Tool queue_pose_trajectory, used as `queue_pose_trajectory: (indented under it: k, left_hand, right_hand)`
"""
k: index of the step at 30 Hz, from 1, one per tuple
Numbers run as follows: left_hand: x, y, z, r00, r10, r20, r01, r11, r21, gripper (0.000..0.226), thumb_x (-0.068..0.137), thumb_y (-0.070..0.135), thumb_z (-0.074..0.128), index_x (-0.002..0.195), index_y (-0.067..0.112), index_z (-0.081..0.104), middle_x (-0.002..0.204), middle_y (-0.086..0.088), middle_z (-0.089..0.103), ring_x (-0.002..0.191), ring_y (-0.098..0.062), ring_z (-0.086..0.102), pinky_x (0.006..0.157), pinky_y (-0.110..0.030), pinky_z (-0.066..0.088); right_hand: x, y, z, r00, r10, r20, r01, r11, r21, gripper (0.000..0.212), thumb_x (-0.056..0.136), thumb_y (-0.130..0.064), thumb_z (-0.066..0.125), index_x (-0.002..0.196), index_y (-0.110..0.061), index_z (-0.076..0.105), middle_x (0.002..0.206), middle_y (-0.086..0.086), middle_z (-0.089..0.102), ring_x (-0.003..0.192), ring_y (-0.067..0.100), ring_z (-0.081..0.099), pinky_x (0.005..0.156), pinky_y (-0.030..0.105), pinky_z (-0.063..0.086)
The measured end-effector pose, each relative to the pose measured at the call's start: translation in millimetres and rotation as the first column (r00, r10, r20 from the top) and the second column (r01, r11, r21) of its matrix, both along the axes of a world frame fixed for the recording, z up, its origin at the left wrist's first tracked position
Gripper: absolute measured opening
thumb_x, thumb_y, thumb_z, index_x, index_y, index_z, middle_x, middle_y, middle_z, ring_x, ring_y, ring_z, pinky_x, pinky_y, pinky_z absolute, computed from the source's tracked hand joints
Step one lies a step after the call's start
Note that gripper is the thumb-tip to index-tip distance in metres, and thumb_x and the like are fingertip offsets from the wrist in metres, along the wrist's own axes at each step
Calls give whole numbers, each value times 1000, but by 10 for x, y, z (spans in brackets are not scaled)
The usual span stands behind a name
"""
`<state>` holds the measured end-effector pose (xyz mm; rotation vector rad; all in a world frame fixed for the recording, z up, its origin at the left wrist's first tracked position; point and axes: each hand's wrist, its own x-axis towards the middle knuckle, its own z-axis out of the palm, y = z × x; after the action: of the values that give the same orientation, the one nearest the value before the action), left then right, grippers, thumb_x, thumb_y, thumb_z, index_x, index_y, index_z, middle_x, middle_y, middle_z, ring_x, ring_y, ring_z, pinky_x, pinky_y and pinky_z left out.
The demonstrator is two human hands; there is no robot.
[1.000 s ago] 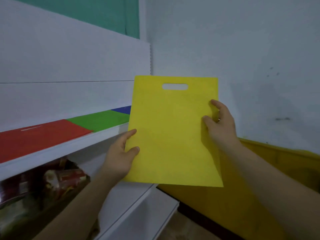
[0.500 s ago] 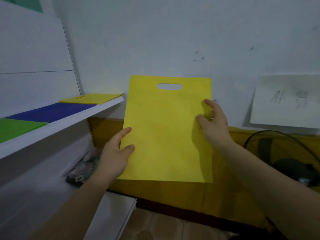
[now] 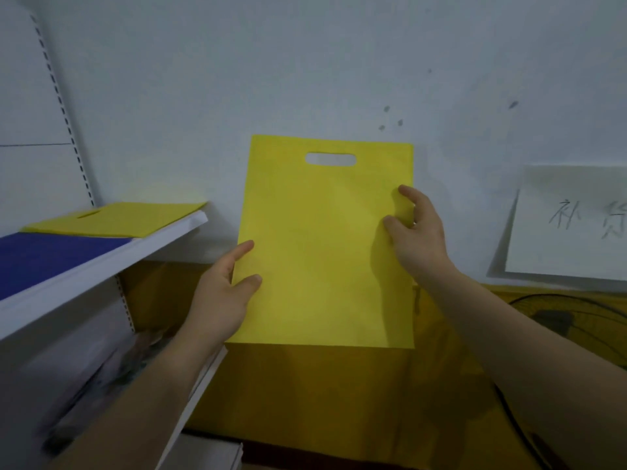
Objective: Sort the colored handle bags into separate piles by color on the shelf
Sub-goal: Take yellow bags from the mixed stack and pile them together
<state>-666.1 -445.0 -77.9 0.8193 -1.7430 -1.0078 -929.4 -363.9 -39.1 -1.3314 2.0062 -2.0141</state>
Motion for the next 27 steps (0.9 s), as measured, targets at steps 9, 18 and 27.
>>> queue_pose_trajectory:
  k: [9,18,27]
  left_hand:
    - [-125,-815,6,1000,-14,-18,14,1000,15,49,93,8,55,125,45,47,141,7,46,127,-12,46,93,-35,48]
    - [-225,-1385,24,975,223,5,-223,974,-34,49,93,5,54,136,27,45,125,10,46,100,4,50,75,-6,40]
    - [-94,-1723,175,805,590,59,-583,806,-102,49,92,14,57,133,38,44,140,3,42,124,-18,42,98,-37,39]
  right_hand:
    - [-166,-853,-8,999,31,14,-31,1000,-1,49,94,-20,55,138,-36,41,134,-9,44,104,10,49,67,11,40]
    - [-264,-1888,88,976,202,-78,-204,979,-20,50,93,-16,54,138,-32,40,126,-17,41,104,1,42,64,-8,32]
    - [-85,-2988,302,866,480,-142,-490,871,-42,51,91,-15,56,137,-32,40,123,-19,42,105,1,45,81,8,37]
